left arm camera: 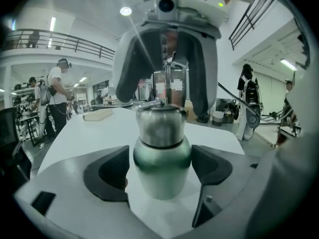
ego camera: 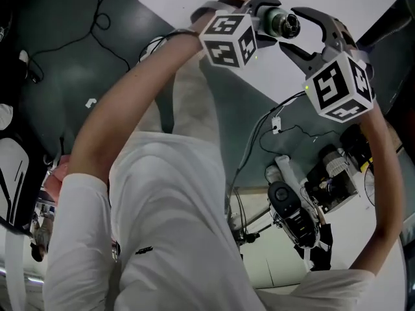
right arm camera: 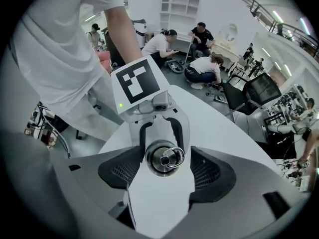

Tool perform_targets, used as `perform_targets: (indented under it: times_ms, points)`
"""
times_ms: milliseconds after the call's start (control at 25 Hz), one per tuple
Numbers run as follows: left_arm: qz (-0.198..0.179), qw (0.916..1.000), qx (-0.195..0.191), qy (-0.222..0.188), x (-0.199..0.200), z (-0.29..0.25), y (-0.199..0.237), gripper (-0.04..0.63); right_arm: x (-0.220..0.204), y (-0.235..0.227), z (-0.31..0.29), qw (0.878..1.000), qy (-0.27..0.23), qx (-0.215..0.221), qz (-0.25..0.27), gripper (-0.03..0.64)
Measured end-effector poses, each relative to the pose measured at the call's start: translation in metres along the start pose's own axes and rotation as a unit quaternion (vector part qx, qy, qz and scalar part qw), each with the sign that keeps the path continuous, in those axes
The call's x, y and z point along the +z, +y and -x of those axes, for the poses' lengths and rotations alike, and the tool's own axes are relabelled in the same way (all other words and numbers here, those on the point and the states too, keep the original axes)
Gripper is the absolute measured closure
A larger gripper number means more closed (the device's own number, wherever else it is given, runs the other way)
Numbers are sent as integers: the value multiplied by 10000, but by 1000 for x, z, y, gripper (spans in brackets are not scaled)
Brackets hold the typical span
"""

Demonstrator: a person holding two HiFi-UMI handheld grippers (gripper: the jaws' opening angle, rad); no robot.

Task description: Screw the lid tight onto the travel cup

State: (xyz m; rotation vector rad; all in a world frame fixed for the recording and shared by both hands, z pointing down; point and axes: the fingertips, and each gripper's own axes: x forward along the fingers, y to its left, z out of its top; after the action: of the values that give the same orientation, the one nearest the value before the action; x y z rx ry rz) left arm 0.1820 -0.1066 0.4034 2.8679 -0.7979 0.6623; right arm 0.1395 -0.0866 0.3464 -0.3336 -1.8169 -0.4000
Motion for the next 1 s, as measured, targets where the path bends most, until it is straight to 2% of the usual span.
perform_targets:
  times_ms: [120, 240, 320, 400, 480, 520, 560, 600, 760, 840, 920, 1000]
  points:
    - [152, 9998, 103, -46, 14, 12, 7, 230, 2, -3, 18, 9990, -186, -251, -317, 330]
    - [77, 9997, 238, 5, 25, 31, 8, 230, 8, -5, 39, 9934, -537, -518, -866, 321]
    - [150, 9993, 348, -18, 35, 47, 6, 230, 13, -6, 54, 9858, -798, -754, -1272, 321]
    - [240, 9985, 499, 11, 44, 62, 7, 232, 15, -9, 72, 9727, -1078, -1161, -1697, 321]
    - [281, 9972, 682, 122, 52, 77, 11, 253, 14, -13, 92, 9530, -1360, -1608, -2178, 321]
    - [311, 9961, 811, 138, 56, 85, 15, 343, 12, -14, 103, 9418, -1492, -1793, -2420, 321]
    - [356, 9945, 977, 119, 61, 95, 21, 466, 12, -14, 113, 9309, -1609, -1956, -2632, 321]
    - [421, 9924, 1153, 85, 66, 106, 26, 531, 11, -14, 124, 9205, -1710, -2105, -2813, 322]
    - [989, 9797, 1738, -158, 99, 152, 40, 576, 14, -3, 170, 8768, -1999, -2780, -3375, 325]
    - [1237, 9729, 1916, -376, 123, 176, 39, 586, 19, 2, 198, 8458, -2215, -3224, -3628, 392]
    - [1284, 9704, 1974, -535, 145, 201, 34, 589, 25, 10, 220, 8135, -2452, -3583, -3869, 408]
    - [1270, 9678, 2079, -638, 162, 223, 31, 591, 30, 19, 237, 7898, -2595, -3860, -3998, 425]
